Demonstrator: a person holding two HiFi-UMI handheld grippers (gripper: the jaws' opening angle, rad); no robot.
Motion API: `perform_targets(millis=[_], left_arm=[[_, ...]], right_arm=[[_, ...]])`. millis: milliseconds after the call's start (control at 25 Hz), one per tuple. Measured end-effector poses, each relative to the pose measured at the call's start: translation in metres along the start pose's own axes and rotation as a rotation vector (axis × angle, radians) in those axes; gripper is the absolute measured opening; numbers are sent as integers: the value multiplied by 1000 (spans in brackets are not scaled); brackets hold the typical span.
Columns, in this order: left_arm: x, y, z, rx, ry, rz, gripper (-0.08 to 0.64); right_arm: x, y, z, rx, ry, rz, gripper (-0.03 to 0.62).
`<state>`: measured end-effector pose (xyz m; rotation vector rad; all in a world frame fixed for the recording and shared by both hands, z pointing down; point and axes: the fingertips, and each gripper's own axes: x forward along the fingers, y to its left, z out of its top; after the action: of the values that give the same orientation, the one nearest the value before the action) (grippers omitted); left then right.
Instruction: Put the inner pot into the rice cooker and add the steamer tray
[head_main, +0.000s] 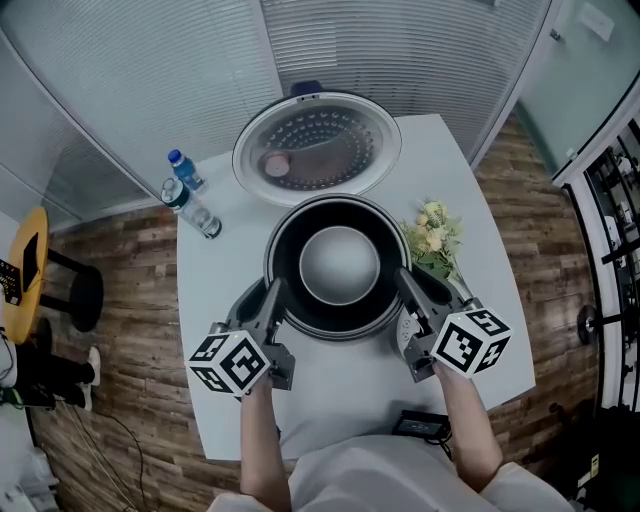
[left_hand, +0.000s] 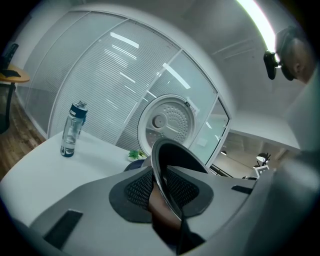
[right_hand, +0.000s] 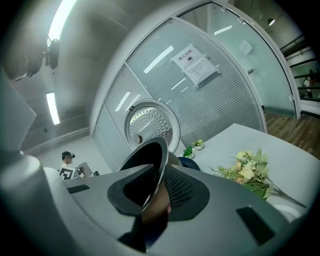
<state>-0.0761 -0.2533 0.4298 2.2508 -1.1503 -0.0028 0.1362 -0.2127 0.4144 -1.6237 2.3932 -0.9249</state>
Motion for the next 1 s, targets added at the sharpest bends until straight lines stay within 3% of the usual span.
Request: perform_targets(millis=[360,680,1000], left_arm=[[13,17,-16,11,75,42,87],[23,25,-31,84,142,91,91],[25,25,-31,97,142,92,95]], right_arm=[[16,-14,-15,-62,60,-62,86],[21,-25,-27,-75,86,-92,92],[24,-31,-32,-127,129,-121,107]])
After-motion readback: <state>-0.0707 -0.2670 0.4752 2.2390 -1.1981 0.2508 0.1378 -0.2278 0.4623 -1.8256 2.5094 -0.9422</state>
